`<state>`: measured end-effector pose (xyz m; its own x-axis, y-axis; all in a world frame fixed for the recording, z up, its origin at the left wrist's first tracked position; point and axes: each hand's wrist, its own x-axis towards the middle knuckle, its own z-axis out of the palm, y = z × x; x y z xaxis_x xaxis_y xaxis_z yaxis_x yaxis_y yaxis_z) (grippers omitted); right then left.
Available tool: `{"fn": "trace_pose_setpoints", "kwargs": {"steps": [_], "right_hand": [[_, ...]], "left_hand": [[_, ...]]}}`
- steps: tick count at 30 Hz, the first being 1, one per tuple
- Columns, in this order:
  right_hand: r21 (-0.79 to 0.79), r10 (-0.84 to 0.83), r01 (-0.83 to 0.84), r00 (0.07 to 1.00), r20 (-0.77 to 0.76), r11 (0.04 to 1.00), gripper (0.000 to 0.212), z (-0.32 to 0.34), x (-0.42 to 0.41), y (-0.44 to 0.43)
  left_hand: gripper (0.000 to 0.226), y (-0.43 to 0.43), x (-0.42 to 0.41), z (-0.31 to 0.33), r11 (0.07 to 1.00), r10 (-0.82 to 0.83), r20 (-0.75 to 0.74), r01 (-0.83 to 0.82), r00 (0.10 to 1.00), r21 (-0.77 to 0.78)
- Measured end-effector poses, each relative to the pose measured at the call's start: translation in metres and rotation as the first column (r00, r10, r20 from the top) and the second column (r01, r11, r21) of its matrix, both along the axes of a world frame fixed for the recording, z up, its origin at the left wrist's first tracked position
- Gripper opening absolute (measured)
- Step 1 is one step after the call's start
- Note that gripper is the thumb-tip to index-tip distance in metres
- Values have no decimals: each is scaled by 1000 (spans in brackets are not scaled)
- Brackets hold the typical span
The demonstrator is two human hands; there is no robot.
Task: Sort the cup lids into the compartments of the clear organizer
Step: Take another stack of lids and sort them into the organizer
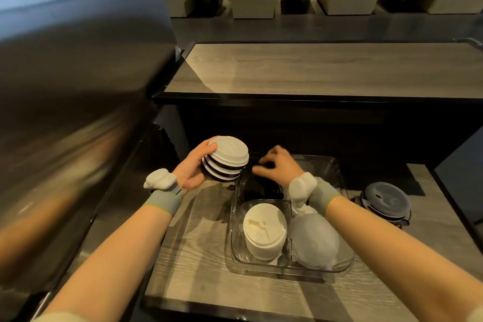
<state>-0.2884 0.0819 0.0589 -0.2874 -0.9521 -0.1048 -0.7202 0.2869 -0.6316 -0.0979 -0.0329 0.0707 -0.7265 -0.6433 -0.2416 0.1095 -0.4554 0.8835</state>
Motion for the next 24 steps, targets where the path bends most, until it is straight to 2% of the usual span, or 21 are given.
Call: {"fn": "trace_pose_setpoints", "kwargs": {"steps": [2, 4, 6, 7, 10, 14, 18, 24], "right_hand": [[-158, -55, 99, 963, 263, 983, 40, 18, 5, 0], [-177, 60, 11, 918, 392, 984, 43, 34, 12, 1], [-141, 149, -103, 916, 372, 985, 54, 41, 17, 4], [-132, 143, -102, 923, 357, 986, 58, 42, 18, 5], [-138, 60, 2, 893, 445, 990, 57, 44, 13, 10], [-103, 19, 45, 834, 551, 994, 53, 44, 2, 19], [-106, -2, 76, 820, 573, 991, 52, 37, -6, 24], [-69, -139, 282, 653, 745, 957, 39, 40, -30, 28]], "left_hand": [[47, 2, -3, 1, 999, -21, 43, 22, 999, -32], [30, 7, -9, 5, 996, -49, 90, 55, 995, -69], [25, 15, -18, 10, 992, -72, 123, 83, 990, -93], [25, 18, -21, 11, 992, -75, 134, 88, 988, -92], [27, 27, -29, 13, 994, -74, 151, 85, 986, -71], [44, 32, -35, 10, 991, -89, 160, 103, 983, -84], [41, 41, -43, 14, 993, -77, 145, 89, 986, -79], [32, 39, -50, 14, 999, -19, 59, 17, 998, 38]]}}
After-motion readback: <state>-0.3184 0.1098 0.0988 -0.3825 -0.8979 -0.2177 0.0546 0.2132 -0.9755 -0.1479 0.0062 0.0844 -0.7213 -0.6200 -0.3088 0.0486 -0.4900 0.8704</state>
